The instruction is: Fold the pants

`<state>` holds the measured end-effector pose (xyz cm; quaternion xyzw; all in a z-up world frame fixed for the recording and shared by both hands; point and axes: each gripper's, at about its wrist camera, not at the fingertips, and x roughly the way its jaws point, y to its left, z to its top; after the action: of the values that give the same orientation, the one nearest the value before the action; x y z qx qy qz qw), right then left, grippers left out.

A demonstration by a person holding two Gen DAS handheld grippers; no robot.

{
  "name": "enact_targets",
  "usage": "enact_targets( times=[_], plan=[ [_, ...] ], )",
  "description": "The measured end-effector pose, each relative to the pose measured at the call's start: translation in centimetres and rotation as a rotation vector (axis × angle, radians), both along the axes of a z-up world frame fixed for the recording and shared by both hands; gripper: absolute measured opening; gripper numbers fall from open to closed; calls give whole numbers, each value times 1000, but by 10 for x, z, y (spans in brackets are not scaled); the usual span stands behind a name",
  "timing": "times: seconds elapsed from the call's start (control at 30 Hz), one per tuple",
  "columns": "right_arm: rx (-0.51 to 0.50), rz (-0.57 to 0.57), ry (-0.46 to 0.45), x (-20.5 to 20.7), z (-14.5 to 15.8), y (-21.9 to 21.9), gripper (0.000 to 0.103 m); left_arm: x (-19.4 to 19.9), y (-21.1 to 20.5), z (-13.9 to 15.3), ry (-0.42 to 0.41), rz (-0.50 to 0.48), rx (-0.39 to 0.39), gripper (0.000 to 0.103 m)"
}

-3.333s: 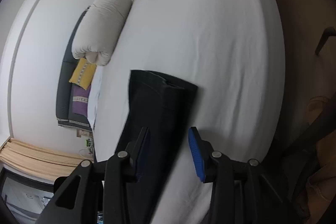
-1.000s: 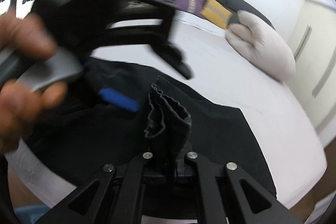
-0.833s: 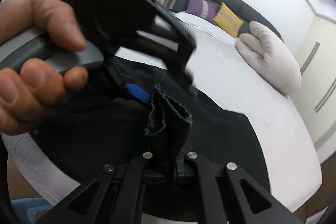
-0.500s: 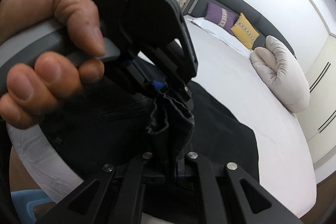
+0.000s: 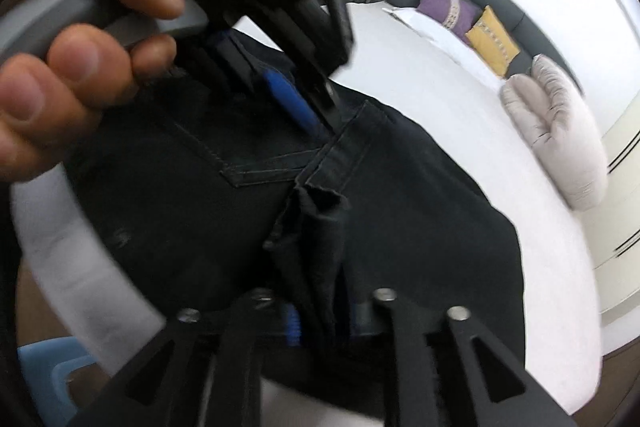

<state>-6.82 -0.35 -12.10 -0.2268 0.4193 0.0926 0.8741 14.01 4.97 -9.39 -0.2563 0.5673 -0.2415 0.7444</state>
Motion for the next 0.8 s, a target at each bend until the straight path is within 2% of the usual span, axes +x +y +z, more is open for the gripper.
enact_targets(
  times=[0.03, 0.07, 0.13, 0.2, 0.23, 0.27, 0.3, 0.37, 0.4, 0.5, 0.73, 0.8],
  plan=[
    [82, 4, 27, -3, 10, -11, 52, -2, -5, 7, -28, -19, 21, 14],
    [184, 0, 63, -5, 20, -24, 59, -5, -16, 16, -64, -55, 46, 14],
    [343, -26, 137, -2, 32, -55, 58, -9, -46, 27, -103, -119, 68, 14],
    [517, -77, 197, 1, 41, -96, 48, -17, -69, 30, -137, -185, 96, 14],
    [613, -108, 221, 5, 44, -121, 37, -21, -80, 29, -148, -215, 117, 14],
    [683, -140, 235, 10, 46, -144, 31, -29, -95, 26, -162, -264, 156, 14],
    [767, -182, 249, 18, 47, -175, 29, -34, -101, 23, -169, -295, 185, 14],
    [900, -224, 261, 34, 44, -224, 17, -45, -114, 11, -191, -348, 276, 14],
    [962, -248, 283, 48, 39, -246, 16, -47, -117, 9, -206, -355, 286, 14],
    [1064, -296, 342, 76, 19, -283, 16, -45, -117, 5, -200, -351, 253, 14],
    [1184, -339, 447, 136, -33, -295, 15, -44, -115, 5, -200, -361, 269, 14],
    [1193, -368, 479, 140, -48, -294, 3, -42, -118, 2, -194, -360, 256, 14]
  ],
)
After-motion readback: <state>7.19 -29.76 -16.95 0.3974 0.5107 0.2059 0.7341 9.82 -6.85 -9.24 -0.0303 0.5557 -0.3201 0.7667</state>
